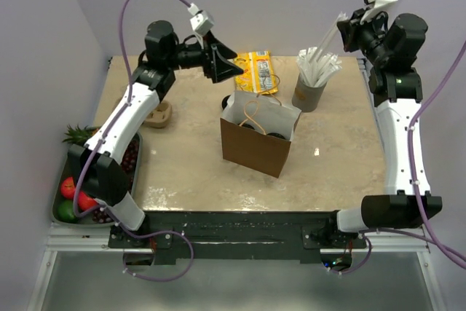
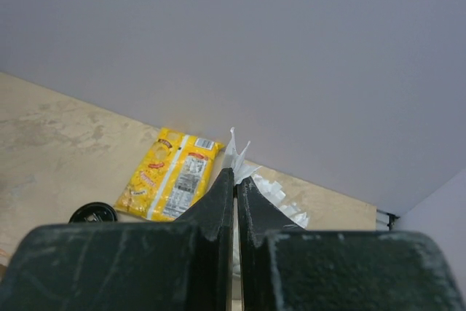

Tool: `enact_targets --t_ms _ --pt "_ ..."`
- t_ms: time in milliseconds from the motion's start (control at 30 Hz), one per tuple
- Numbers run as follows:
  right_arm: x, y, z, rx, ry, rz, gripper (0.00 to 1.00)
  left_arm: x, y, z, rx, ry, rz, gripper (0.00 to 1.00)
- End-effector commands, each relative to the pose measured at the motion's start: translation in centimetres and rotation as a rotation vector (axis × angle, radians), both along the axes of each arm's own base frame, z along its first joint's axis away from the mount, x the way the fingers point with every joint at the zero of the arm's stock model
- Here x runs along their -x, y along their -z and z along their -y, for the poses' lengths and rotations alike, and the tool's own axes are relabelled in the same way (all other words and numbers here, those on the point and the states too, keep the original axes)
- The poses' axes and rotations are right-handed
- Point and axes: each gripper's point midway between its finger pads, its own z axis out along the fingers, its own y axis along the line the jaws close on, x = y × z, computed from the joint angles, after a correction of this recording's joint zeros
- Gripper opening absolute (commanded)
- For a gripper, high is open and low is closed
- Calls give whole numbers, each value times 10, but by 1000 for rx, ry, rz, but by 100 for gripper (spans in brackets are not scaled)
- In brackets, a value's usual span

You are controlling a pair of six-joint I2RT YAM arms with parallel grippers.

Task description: Pack the takeout coffee

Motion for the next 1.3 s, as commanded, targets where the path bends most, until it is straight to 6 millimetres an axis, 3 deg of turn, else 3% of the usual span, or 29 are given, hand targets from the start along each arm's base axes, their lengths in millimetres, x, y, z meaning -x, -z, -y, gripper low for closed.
enact_targets --t_ms 0,200,400,500,600,633,700,733,867,1000,1067,1133,1267 --pt "23 -39 -12 -3 -59 96 0 9 -27 21 29 51 121 75" --pt "35 -37 -20 -7 -110 71 0 -4 -42 40 43 60 195 75" --pt "63 -25 3 78 15 -20 0 1 -53 44 60 52 211 74" --pt "80 -5 13 163 46 -142 0 10 -52 37 32 38 239 74" --pt "91 56 20 235 25 -403 0 17 -47 31 13 26 241 75" --pt "97 97 21 257 6 -549 0 18 -45 30 11 23 235 75" --pt "106 135 30 322 7 -644 0 21 -38 28 4 24 220 75" --pt "115 173 33 345 -10 -740 0 22 -36 28 3 22 214 75" --pt "135 259 43 431 -64 -999 0 26 -19 24 -27 14 162 75" --pt "134 297 44 449 -106 -1101 0 29 -15 19 -36 -2 154 75" --pt "124 303 41 433 -117 -1103 24 29 -8 18 -42 -7 135 75" --pt "117 313 38 419 -144 -1143 41 30 -5 18 -44 -10 124 75" --pt "116 331 46 471 -161 -1191 50 32 -1 15 -49 -14 114 75"
